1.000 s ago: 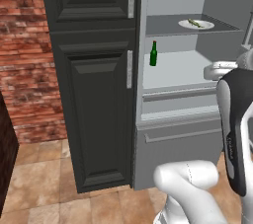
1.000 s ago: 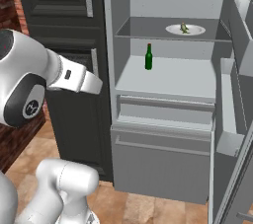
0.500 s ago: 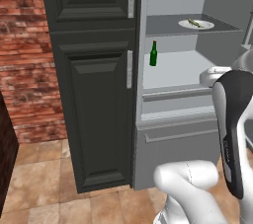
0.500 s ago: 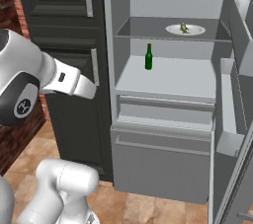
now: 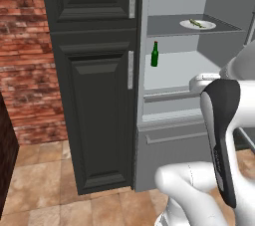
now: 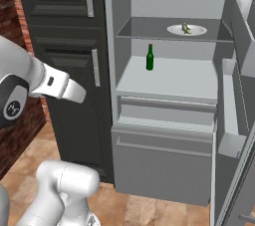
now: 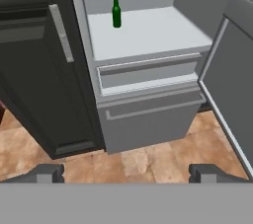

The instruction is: Retrieve the fish from the fridge and place it on the saucepan with marinade on the stove.

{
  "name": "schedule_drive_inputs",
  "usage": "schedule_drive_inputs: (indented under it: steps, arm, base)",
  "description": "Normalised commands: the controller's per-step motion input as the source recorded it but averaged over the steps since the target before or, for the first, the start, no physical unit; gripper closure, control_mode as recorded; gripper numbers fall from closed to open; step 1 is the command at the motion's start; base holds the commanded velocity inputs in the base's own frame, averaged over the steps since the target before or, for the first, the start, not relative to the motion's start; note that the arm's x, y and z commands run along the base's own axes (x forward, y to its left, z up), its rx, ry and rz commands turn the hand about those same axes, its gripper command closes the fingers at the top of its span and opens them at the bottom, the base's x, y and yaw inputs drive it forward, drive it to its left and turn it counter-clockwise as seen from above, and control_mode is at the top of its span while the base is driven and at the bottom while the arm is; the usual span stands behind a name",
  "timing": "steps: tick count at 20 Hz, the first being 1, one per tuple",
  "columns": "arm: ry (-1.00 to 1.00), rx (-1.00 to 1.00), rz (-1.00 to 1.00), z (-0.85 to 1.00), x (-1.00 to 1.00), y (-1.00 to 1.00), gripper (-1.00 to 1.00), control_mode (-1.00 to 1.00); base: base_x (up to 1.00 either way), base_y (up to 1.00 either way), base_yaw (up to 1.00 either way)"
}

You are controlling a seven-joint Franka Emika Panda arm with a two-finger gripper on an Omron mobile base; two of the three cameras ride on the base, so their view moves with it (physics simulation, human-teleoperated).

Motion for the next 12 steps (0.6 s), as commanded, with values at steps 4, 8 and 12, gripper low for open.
schedule_drive_inputs:
  steps: [4, 8, 12]
  arm:
    - [0.04, 0.0, 0.01, 0.0, 0.0, 0.0, -1.0, -1.0]
    - [0.01, 0.0, 0.0, 0.0, 0.0, 0.0, -1.0, 1.0]
    - [0.0, 0.0, 0.0, 0.0, 0.0, 0.0, -1.0, 1.0]
  base:
    - [0.0, 0.0, 0.0]
    - [0.01, 0.0, 0.0]
    - [0.4, 0.0, 0.0]
